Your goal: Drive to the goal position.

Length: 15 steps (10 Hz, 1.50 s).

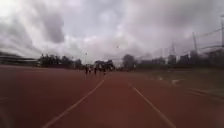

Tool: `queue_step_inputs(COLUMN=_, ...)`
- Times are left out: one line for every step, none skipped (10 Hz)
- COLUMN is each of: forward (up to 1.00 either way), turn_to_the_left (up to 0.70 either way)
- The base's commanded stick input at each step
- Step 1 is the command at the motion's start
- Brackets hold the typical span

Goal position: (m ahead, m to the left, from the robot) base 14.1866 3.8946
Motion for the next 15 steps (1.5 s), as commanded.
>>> queue_step_inputs(forward=0.85, turn_to_the_left=0.0)
queue_step_inputs(forward=0.85, turn_to_the_left=0.0)
queue_step_inputs(forward=0.85, turn_to_the_left=0.0)
queue_step_inputs(forward=0.85, turn_to_the_left=0.0)
queue_step_inputs(forward=0.85, turn_to_the_left=0.0)
queue_step_inputs(forward=0.85, turn_to_the_left=0.0)
queue_step_inputs(forward=0.85, turn_to_the_left=0.0)
queue_step_inputs(forward=0.85, turn_to_the_left=0.0)
queue_step_inputs(forward=0.85, turn_to_the_left=0.0)
queue_step_inputs(forward=0.85, turn_to_the_left=0.0)
queue_step_inputs(forward=0.85, turn_to_the_left=0.0)
queue_step_inputs(forward=0.85, turn_to_the_left=0.0)
queue_step_inputs(forward=0.85, turn_to_the_left=0.0)
queue_step_inputs(forward=0.85, turn_to_the_left=0.0)
queue_step_inputs(forward=0.85, turn_to_the_left=0.0)
